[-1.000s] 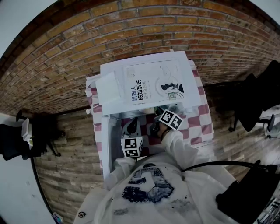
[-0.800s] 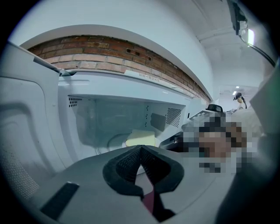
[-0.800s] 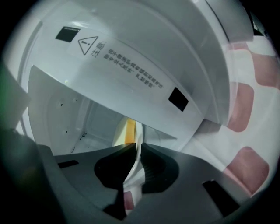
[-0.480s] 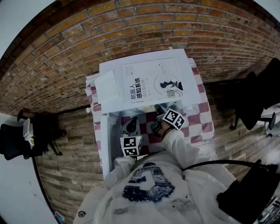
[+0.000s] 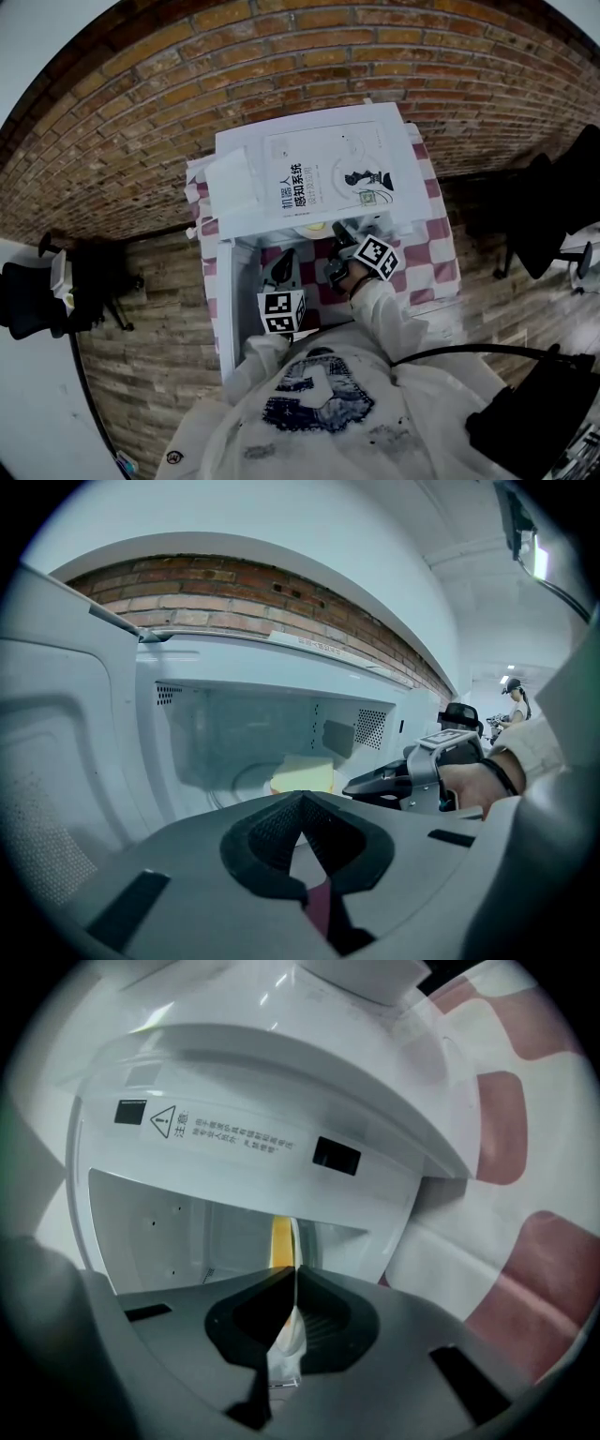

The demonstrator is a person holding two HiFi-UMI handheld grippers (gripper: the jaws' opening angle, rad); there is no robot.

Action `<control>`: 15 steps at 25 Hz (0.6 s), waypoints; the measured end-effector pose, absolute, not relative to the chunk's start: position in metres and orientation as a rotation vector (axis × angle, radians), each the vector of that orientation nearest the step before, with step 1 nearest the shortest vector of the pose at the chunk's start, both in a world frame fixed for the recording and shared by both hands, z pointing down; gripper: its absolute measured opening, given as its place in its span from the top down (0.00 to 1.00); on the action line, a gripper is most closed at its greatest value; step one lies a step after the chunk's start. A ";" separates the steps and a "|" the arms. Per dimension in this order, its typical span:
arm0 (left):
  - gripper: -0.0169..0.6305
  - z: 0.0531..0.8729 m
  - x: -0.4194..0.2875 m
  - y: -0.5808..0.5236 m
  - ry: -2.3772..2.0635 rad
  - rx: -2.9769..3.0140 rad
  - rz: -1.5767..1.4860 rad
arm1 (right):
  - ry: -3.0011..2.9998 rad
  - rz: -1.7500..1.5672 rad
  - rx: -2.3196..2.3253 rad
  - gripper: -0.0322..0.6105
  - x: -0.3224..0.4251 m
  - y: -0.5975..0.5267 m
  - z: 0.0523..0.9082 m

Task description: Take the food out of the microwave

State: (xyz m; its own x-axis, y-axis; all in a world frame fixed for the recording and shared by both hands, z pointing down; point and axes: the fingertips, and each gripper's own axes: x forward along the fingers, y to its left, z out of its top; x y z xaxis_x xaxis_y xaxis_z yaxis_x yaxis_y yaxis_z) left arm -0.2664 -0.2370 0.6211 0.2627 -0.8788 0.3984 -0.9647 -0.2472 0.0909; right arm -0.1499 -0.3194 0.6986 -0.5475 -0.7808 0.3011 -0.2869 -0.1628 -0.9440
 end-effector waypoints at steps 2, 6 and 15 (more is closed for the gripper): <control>0.96 0.621 -0.265 -0.236 -1.689 2.227 0.383 | 1.719 -1.756 -1.200 0.92 -0.150 -0.317 0.698; 0.96 0.621 -0.265 -0.234 -1.686 2.228 0.381 | 1.706 -1.752 -1.182 0.92 -0.149 -0.314 0.695; 0.96 0.618 -0.266 -0.232 -1.698 2.236 0.368 | 1.685 -1.747 -1.152 0.92 -0.146 -0.303 0.686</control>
